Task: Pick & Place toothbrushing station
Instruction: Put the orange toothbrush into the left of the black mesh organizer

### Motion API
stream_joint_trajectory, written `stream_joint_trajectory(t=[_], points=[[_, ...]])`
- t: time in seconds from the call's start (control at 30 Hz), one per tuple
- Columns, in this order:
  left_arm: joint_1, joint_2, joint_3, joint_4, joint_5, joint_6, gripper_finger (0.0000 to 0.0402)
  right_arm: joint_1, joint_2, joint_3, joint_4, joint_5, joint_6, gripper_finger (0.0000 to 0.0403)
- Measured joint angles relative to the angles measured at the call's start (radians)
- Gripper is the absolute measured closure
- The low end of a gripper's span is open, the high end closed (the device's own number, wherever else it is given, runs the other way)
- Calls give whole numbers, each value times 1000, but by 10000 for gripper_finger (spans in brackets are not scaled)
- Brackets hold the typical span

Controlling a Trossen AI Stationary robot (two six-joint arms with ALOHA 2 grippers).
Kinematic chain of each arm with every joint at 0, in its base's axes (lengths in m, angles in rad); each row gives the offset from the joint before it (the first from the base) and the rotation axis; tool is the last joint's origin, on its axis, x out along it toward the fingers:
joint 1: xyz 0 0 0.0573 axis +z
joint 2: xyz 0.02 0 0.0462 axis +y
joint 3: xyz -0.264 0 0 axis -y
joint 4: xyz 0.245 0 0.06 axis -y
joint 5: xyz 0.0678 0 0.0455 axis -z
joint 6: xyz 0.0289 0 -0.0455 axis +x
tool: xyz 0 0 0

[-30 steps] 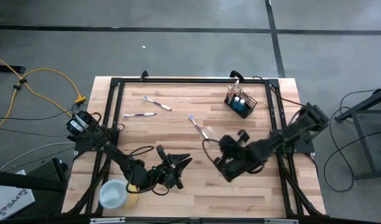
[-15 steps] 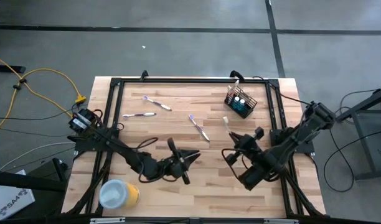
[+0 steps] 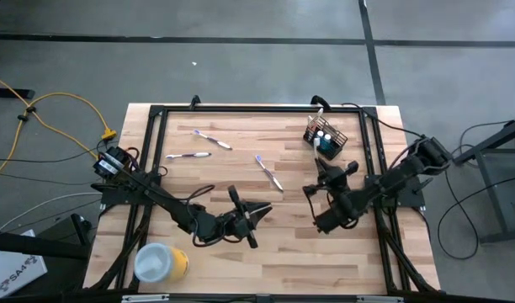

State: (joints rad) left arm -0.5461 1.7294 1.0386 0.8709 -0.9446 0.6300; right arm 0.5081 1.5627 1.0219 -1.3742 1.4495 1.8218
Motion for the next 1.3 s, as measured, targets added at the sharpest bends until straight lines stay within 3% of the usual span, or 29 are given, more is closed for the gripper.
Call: stream_joint_trajectory(t=[0.23,0.7,0.9,1.1,1.3], points=[[-8,0,0,2,-88,33,349,-84,0,-9,6,122,18,399],[-40,0,0,1,-167,31,349,-312,0,-9,59,122,-18,399],[-34,0,0,1,-217,50,349,-347,0,-9,176,122,-166,399],[-34,0,0,1,-217,51,349,-389,0,-9,177,122,-259,399],[-38,0,0,1,-217,51,349,-414,0,-9,178,122,-236,399]])
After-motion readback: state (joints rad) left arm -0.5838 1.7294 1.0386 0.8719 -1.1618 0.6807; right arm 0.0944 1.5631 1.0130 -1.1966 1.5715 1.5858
